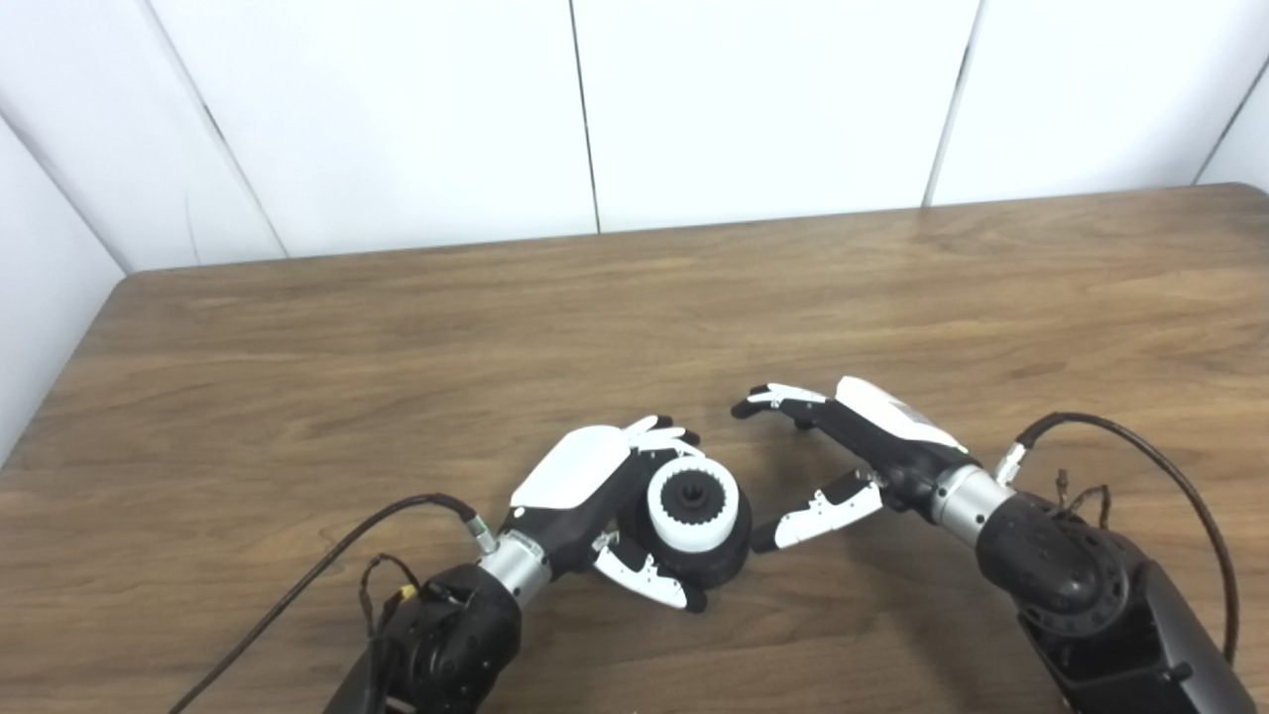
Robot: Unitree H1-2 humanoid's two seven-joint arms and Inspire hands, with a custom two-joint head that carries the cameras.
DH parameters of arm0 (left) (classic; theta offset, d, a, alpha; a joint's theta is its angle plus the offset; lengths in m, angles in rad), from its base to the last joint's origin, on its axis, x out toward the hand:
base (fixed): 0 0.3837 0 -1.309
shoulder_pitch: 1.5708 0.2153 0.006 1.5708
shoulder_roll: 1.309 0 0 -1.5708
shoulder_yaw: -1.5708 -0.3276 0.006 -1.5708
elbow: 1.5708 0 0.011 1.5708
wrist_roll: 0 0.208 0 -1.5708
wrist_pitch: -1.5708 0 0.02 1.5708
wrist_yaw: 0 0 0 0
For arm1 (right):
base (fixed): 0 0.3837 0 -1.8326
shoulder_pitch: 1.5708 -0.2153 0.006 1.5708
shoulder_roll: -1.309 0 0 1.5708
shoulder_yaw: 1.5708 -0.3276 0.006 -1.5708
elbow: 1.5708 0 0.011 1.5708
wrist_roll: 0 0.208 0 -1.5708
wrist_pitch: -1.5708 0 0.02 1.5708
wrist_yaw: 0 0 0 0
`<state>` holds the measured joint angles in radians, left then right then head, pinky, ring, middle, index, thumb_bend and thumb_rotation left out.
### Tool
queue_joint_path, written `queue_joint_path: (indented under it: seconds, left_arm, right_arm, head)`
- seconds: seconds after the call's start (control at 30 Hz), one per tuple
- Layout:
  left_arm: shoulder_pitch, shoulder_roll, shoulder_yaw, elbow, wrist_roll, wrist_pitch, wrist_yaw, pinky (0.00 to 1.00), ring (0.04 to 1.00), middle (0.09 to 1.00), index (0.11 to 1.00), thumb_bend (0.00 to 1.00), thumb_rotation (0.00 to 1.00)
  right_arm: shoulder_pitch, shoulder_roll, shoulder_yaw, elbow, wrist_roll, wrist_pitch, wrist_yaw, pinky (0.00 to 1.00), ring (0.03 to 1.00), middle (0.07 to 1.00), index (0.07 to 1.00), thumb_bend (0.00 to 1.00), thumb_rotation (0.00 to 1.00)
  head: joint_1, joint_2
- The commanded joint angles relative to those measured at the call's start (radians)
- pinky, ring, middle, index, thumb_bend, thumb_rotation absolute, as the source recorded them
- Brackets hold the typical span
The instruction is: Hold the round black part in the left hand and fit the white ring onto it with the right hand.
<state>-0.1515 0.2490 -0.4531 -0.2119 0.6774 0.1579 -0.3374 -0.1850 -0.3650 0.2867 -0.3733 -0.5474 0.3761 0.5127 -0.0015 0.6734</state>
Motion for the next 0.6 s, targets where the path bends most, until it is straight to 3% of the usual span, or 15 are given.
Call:
queue_joint_path:
  seconds: [0.0,0.57]
  left_arm:
    - [0.003,0.041,0.017,0.011,0.026,0.026,-0.023,0.92,0.964,0.894,0.744,1.0,0.21]
    - [0.006,0.051,0.072,-0.01,-0.005,0.035,-0.044,0.91,0.965,0.91,0.874,1.0,0.25]
  right_arm:
    - [-0.028,-0.009,-0.017,-0.027,0.008,-0.007,-0.013,0.85,0.956,0.939,0.832,1.0,0.44]
    - [-0.034,-0.016,-0.025,-0.009,0.014,-0.013,-0.02,0.88,0.966,0.943,0.817,1.0,0.46]
  head:
    - [0.001,0.001]
    - [0.002,-0.001]
